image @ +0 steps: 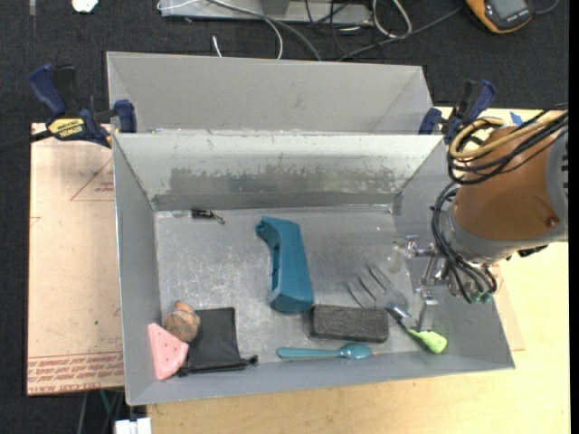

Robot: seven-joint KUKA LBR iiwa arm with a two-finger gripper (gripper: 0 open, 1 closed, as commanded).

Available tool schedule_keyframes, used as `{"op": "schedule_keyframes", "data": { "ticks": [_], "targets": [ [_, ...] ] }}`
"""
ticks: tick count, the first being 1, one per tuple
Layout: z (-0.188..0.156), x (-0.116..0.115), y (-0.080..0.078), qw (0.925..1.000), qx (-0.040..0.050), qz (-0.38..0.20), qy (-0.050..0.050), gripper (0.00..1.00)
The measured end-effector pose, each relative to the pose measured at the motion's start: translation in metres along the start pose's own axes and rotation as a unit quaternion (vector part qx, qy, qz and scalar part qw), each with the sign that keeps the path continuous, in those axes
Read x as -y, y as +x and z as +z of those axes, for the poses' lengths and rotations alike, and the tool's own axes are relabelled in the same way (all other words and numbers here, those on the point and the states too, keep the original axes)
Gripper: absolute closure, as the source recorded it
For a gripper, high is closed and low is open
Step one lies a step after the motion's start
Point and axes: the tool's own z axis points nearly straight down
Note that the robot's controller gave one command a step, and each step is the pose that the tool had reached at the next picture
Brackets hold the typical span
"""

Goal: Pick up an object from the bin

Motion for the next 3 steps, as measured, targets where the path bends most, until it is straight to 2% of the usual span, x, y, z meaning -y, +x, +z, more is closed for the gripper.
{"op": "schedule_keyframes", "data": {
  "ticks": [1,2,3],
  "targets": [
    [-0.004,0.0,-0.002,1.0,0.0035,-0.001,0.001,0.0],
    [0.05,-0.049,0.017,0.9992,0.0047,-0.039,0.001,0.0],
    [0.072,-0.052,0.02,0.9998,0.007,-0.017,0.0,0.0]
  ]
}}
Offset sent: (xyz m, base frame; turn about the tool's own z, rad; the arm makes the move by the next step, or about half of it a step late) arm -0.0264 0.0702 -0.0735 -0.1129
